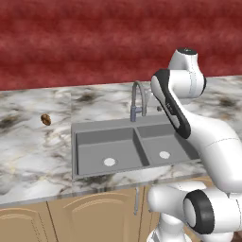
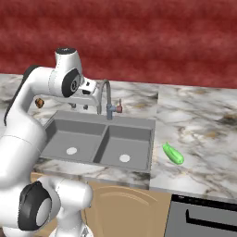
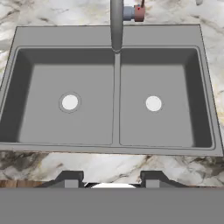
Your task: Turn on the sink faucet. Then move the corn from the counter to the sink. Turn off the sink. Move the vegetable from the sink to the pot next to the stove. Finally move the pot to the front left burner.
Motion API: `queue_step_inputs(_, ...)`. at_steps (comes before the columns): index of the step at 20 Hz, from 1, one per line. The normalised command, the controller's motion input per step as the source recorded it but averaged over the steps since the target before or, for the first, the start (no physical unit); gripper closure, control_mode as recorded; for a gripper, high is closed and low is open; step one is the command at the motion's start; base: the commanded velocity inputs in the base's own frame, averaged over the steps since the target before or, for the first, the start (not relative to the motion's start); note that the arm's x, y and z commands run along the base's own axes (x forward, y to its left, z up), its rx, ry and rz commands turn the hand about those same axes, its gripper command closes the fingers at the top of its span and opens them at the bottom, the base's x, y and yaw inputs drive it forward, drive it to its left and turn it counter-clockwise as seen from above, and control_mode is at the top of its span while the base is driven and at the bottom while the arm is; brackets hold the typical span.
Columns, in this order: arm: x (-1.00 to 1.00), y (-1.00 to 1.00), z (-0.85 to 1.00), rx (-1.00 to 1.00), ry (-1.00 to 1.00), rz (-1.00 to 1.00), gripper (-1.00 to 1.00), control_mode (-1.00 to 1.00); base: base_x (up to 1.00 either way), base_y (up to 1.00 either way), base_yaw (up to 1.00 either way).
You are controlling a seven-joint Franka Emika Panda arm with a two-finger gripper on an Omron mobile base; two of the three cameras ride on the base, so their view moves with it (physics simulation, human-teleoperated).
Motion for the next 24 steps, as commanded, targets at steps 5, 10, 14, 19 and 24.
queue_step_inputs(5, 0.00, -0.04, 0.00, 0.00, -0.01, 0.00, -1.00, 1.00, 0.00, -0.29, 0.00)
queue_step_inputs(10, 0.00, 0.00, 0.00, 0.00, 0.00, 0.00, -1.00, 1.00, 0.00, -0.64, 0.00)
queue_step_inputs(14, 0.00, 0.00, 0.00, 0.00, 0.00, 0.00, -1.00, 1.00, 0.13, -0.50, 0.00)
queue_step_inputs(19, 0.00, 0.00, 0.00, 0.00, 0.00, 0.00, -1.00, 1.00, 0.30, -0.46, 0.00)
queue_step_inputs(24, 0.00, 0.00, 0.00, 0.00, 0.00, 0.00, -1.00, 1.00, 0.42, -0.43, 0.00)
